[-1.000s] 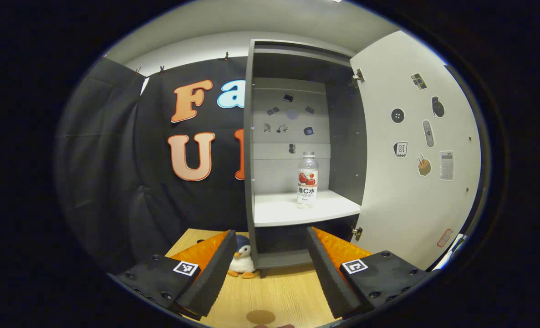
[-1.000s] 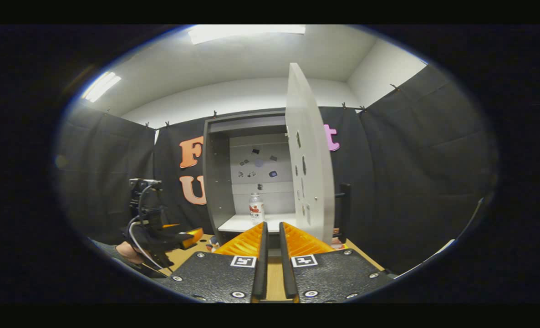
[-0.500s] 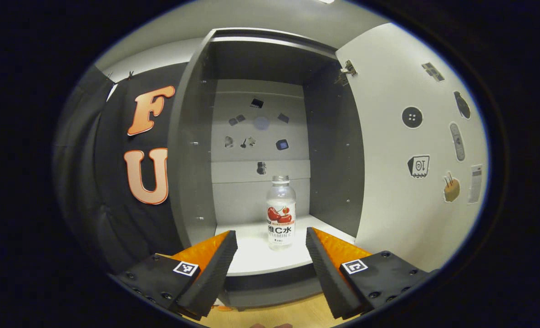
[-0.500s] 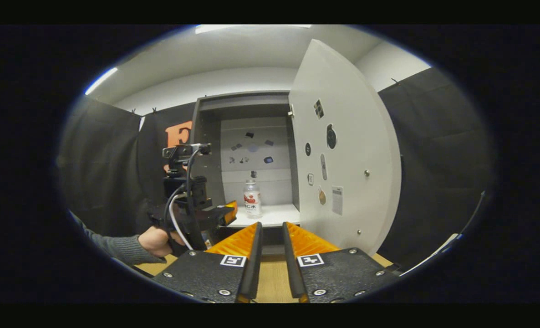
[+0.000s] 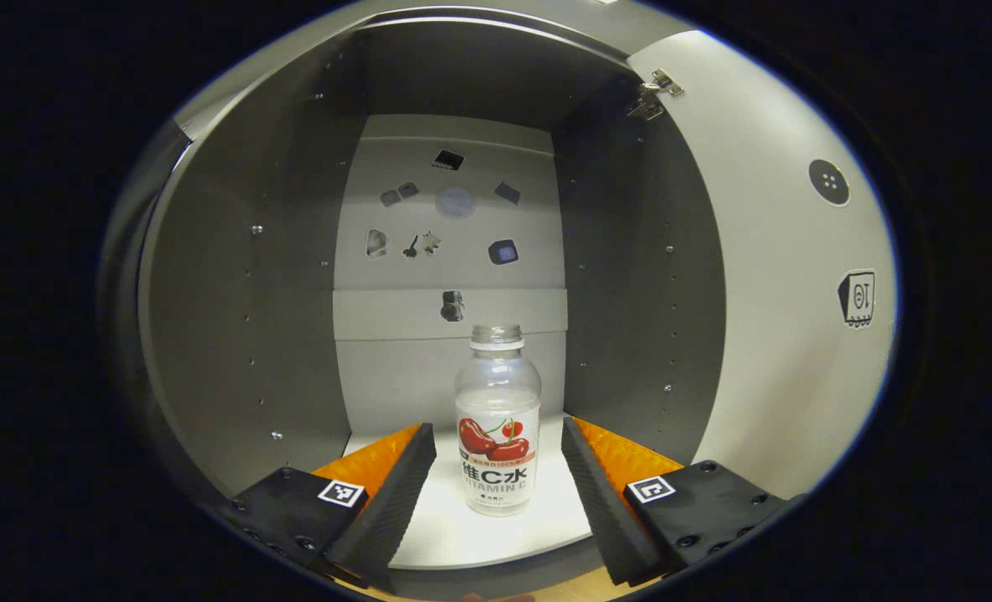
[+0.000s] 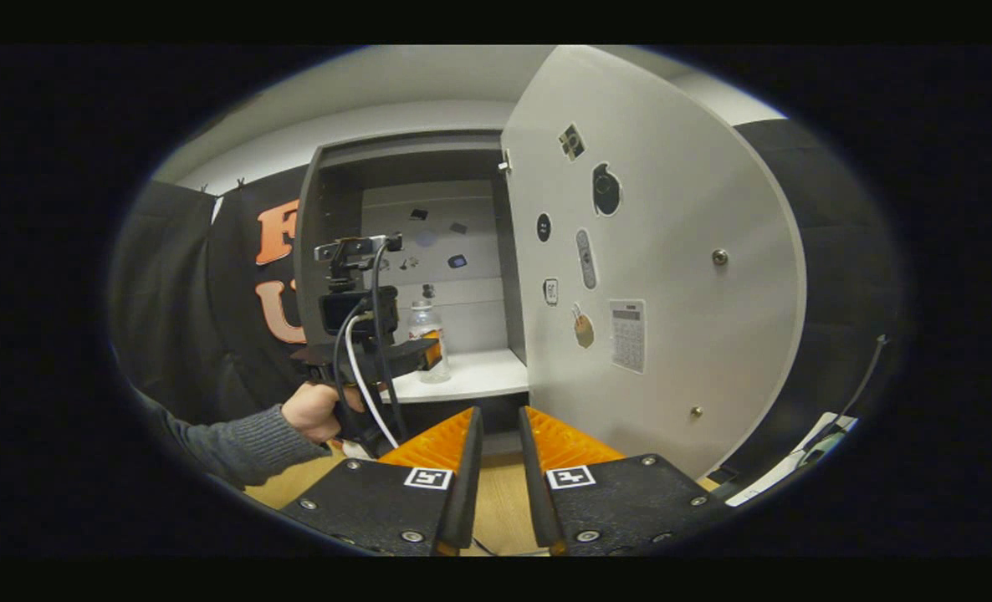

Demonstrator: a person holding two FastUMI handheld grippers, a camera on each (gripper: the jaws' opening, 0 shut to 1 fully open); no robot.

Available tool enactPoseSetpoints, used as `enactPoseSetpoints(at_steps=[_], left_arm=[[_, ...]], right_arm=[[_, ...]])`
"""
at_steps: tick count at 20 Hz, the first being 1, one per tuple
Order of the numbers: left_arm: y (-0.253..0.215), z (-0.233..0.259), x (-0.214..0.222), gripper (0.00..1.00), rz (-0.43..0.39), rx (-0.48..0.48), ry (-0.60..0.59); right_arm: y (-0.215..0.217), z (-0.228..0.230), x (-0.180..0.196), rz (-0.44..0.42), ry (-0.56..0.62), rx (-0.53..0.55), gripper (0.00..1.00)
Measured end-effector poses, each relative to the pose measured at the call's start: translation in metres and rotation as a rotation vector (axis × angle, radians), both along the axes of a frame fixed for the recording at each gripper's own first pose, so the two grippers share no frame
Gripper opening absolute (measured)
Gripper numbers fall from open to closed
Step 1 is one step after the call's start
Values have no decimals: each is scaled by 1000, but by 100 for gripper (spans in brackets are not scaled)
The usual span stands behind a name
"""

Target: Open the cabinet door with the right hand, grasp the bottle in the cabinet with the left hand and place it on the coaster, then close the cabinet door with the right hand.

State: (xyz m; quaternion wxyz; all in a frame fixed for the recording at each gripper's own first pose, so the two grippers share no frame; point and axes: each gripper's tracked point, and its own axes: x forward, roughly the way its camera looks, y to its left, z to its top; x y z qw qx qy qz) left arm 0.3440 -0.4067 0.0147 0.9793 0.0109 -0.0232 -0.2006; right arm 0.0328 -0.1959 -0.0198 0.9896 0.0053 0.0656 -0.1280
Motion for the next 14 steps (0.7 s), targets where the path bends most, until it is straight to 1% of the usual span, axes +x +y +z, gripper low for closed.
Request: enactPoseSetpoints(at_steps=[1, 2, 3, 4, 5, 6, 7, 10, 12, 13, 14], left_arm=[[-3, -1, 8, 98, -1, 0, 2], [-7, -3, 14, 98, -6, -1, 6], [-10, -3, 21, 98, -9, -3, 6], [-11, -4, 27, 98, -9, 0, 4], [-14, -4, 33, 98, -9, 3, 2], [-19, -6, 38, 98, -14, 4, 4], [-21, -9, 43, 98, -12, 7, 11], [-23, -9, 46, 98, -11, -2, 13], [-25, -9, 43, 85, -23, -15, 17], [-20, -9, 41, 85, -10, -12, 22], [-19, -8, 37, 85, -12, -20, 21]], right_arm=[[0, -3, 3, -6, 11, -5, 24], [-2, -5, 7, -13, 19, -6, 24], [-3, -6, 10, -19, 25, -2, 27], [-3, -8, 13, -22, 27, 5, 24], [-3, -8, 15, -24, 27, 9, 27], [-5, -9, 17, -33, 31, 8, 27], [-8, -11, 16, -41, 39, 7, 24], [-11, -14, 16, -54, 55, 15, 27], [-13, -13, 13, -57, 56, 10, 27], [-13, -13, 10, -55, 54, 10, 27], [-13, -11, 8, -57, 49, 13, 27]])
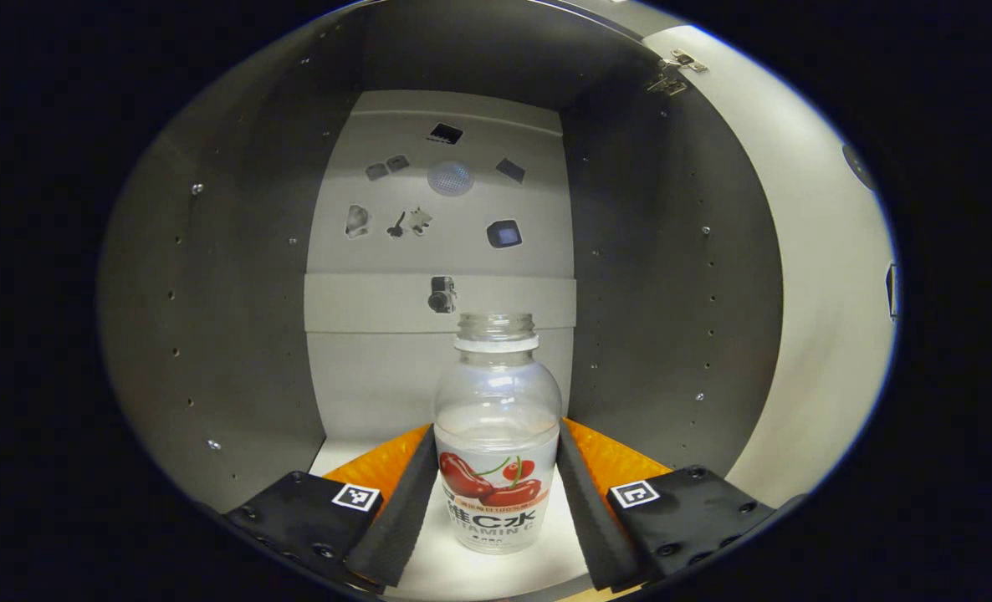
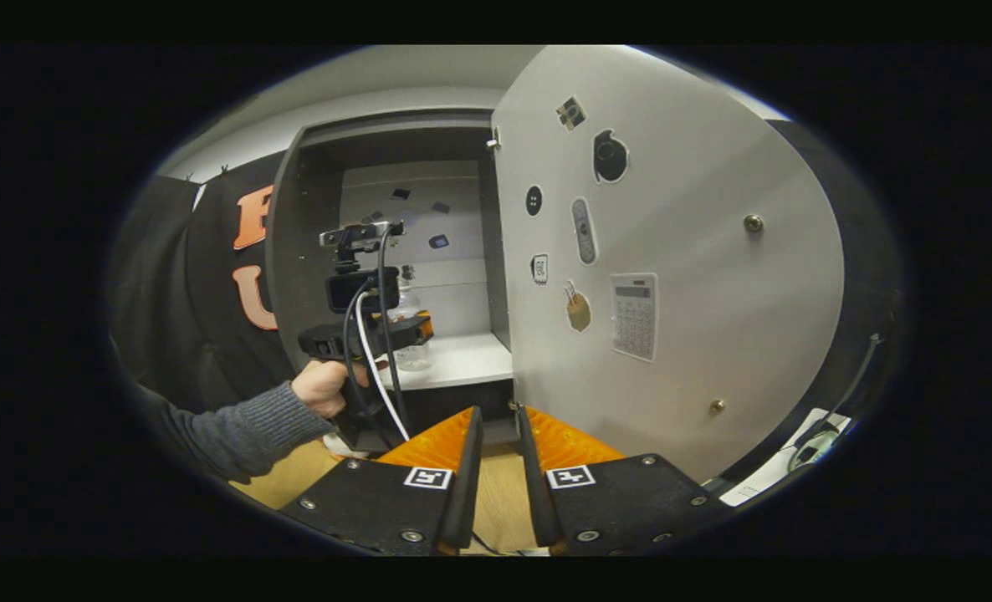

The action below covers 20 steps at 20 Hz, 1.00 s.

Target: Open the cabinet door with the right hand, grasp the bottle in the cabinet with the left hand and place it on the coaster, then close the cabinet door with the right hand.

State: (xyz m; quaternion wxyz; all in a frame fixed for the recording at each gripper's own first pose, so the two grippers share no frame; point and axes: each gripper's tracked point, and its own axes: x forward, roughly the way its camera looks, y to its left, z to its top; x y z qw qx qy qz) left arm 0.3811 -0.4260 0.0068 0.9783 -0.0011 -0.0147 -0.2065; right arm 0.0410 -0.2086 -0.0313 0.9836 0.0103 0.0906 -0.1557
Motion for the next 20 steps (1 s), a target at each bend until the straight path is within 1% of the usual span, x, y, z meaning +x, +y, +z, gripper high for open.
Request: enactPoseSetpoints(at_steps=[3, 4, 5, 8, 10, 12, 13, 14, 15, 16, 17, 18, 20], left_arm=[[15, 9, -18, 85, 19, 4, -20], [21, 12, -25, 84, 29, 3, -29], [29, 13, -36, 85, 40, -1, -33], [55, 6, -69, 85, 81, 6, -39], [71, -2, -96, 85, 95, 34, -51], [89, -8, -124, 85, 113, 42, -69], [99, -12, -138, 85, 132, 40, -71], [107, -15, -151, 85, 147, 33, -78], [114, -20, -162, 84, 154, 31, -78], [120, -27, -174, 85, 164, 34, -72], [125, -33, -184, 85, 173, 34, -64], [129, -40, -191, 86, 180, 30, -55], [137, -54, -206, 85, 189, 24, -39]], right_arm=[[2, 2, -10, 12, -13, 16, 27], [2, 3, -13, 17, -15, 20, 27], [3, 3, -18, 22, -16, 24, 27], [5, 0, -36, 43, -8, 31, 27], [8, -1, -51, 62, -3, 55, 27], [9, -2, -65, 80, -2, 67, 27], [8, -4, -73, 85, 5, 71, 24], [9, -7, -79, 94, 14, 81, 27], [10, -10, -84, 104, 21, 94, 27], [12, -12, -90, 113, 28, 108, 24], [14, -15, -95, 124, 34, 119, 24], [15, -18, -100, 132, 40, 126, 28], [18, -25, -107, 144, 54, 145, 29]])
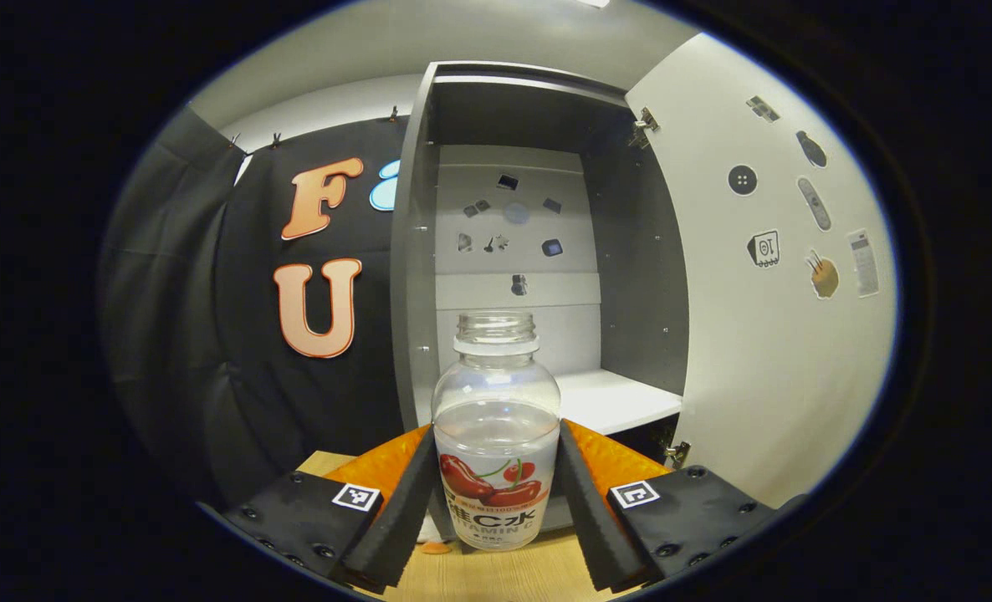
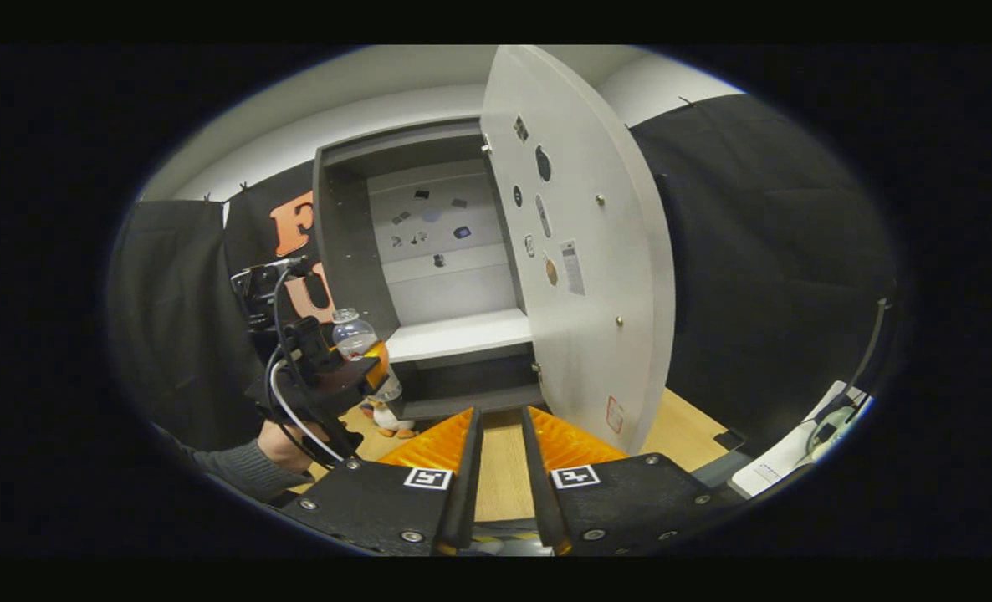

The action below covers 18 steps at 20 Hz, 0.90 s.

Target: Open the cabinet door with the right hand, grasp the bottle in the cabinet with the left hand and place it on the coaster, then close the cabinet door with the right hand.

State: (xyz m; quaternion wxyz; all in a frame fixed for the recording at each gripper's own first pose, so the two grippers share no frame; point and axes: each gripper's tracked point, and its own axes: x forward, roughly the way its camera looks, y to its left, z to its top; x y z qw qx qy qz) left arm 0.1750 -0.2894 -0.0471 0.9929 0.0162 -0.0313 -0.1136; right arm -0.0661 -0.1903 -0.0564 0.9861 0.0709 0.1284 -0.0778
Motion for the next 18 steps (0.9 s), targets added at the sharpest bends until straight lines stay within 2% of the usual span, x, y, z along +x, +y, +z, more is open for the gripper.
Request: enactPoseSetpoints(at_steps=[5, 6, 7, 9, 14, 18], left_arm=[[24, -53, -28, 85, 50, 19, 53], [29, -63, -32, 85, 61, 20, 61], [33, -77, -36, 85, 71, 27, 74], [39, -105, -45, 85, 84, 54, 95], [44, -164, -70, 85, 64, 72, 116], [47, -200, -82, 85, 63, 88, 139]], right_arm=[[4, -19, -11, 26, 38, 44, 33], [5, -23, -13, 27, 49, 54, 24], [6, -27, -15, 30, 58, 66, 33], [5, -35, -19, 34, 77, 65, 33], [4, -56, -19, 28, 137, 88, 33], [6, -70, -19, 39, 187, 64, 33]])
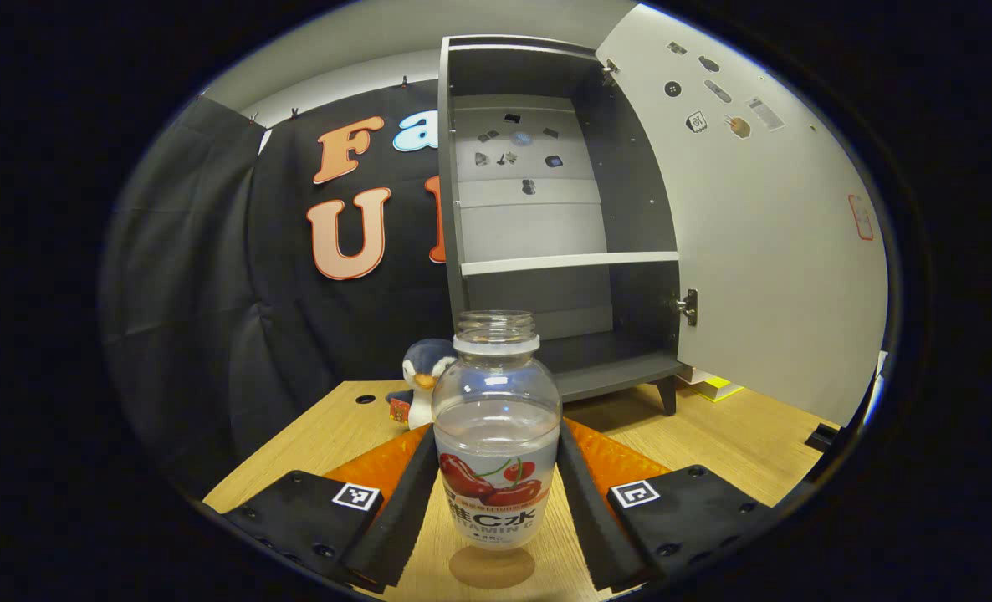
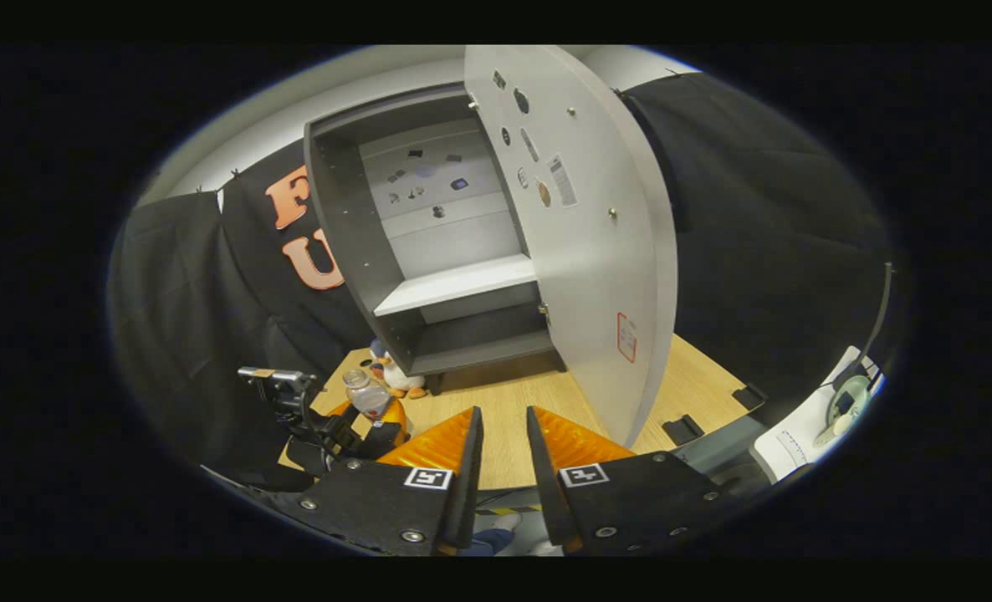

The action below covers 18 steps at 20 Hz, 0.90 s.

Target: Open the cabinet door with the right hand, grasp the bottle in the cabinet with the left hand and place it on the coaster, then close the cabinet door with the right hand.

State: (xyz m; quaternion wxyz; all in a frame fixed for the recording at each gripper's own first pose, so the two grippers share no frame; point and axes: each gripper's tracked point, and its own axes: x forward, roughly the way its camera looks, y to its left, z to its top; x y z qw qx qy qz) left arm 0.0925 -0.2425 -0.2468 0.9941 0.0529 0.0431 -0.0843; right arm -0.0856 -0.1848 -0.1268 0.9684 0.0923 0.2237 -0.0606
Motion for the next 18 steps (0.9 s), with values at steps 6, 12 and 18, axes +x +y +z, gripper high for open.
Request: enactPoseSetpoints(at_steps=[6, 12, 18], left_arm=[[10, -50, -2, 87, 27, -24, 70], [16, -81, -4, 86, 38, -17, 108], [21, -84, -2, 86, 34, -6, 89]], right_arm=[[0, -36, 6, 20, 93, -9, 33], [10, -51, 13, 64, 142, -11, 33], [14, -63, 13, 79, 173, 7, 33]])
